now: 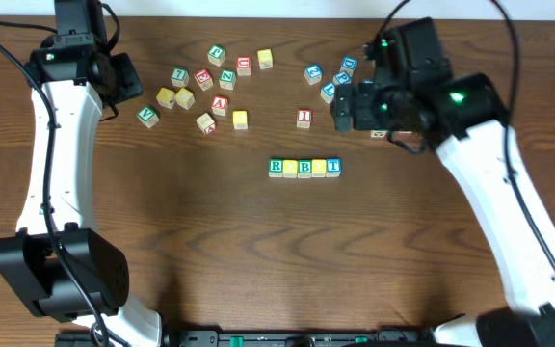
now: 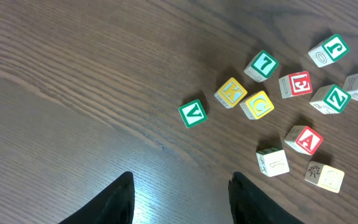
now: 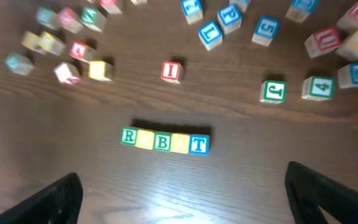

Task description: Spell out ROBOT

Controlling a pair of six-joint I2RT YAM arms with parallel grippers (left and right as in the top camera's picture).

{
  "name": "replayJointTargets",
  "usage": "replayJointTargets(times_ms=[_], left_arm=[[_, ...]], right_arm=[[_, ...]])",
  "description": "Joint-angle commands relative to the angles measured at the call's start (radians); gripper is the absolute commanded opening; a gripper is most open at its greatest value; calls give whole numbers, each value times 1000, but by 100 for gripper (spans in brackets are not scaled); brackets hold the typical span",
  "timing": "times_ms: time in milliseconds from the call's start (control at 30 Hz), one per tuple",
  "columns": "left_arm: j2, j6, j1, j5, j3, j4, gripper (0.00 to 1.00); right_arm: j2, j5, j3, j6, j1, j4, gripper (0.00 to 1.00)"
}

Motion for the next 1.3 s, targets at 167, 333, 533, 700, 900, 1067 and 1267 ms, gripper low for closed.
replayJointTargets(times_ms=[167,333,533,700,900,1067,1267], left_arm=[[-12,17,2,-10,-8,-3,49],[-12,16,2,-10,-8,-3,49],[-12,17,2,-10,-8,-3,48],[-12,17,2,-10,-8,-3,49],[-12,17,2,-10,-8,-3,48],[-12,17,2,-10,-8,-3,49],[-12,16,2,-10,-8,-3,49]], right_arm=[[-108,9,18,-1,1,-71,99],[-139,74,18,-1,-15,-68,99],[-217,143,18,-1,-21,-53,99],[-278,232,16,-1,-27,-50,99],[-353,224,-68,-79,-96,61,99],[-483,146,-265,-132,-179,236,99],[-766,91,-698,-132,-281,574,99]])
